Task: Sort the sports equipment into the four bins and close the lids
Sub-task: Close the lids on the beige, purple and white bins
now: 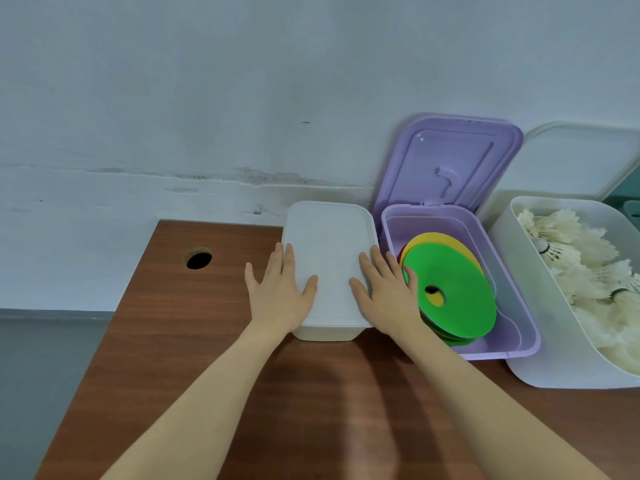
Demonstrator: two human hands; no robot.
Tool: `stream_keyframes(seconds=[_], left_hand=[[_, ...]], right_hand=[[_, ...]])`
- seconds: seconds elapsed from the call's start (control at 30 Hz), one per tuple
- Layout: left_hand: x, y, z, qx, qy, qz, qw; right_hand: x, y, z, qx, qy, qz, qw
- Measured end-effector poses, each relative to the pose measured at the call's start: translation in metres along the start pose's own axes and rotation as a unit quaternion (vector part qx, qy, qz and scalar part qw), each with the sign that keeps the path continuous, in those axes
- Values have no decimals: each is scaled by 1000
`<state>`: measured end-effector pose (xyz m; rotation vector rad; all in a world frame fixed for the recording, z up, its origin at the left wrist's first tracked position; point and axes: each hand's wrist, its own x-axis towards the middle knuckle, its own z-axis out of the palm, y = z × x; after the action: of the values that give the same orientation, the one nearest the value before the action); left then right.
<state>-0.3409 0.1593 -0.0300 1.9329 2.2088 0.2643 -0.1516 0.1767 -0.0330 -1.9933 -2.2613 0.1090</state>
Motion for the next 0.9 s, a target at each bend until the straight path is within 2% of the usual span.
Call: stream_keyframes(seconds=[0.23, 0.47, 0.73, 0.9], left_hand=[[4, -12, -6, -111, -18, 29, 993], [9, -1, -21, -30, 38, 104, 993], [38, 94, -31, -8, 61, 134, 989], [66, 166, -32, -9, 86, 135, 987]], right_hand=[[4, 0, -11, -5, -26, -2, 1000], [3, 15, -33, 29, 23, -35, 999], [33, 93, -66, 29, 59, -58, 996], [69, 155, -96, 53, 125, -40, 990]])
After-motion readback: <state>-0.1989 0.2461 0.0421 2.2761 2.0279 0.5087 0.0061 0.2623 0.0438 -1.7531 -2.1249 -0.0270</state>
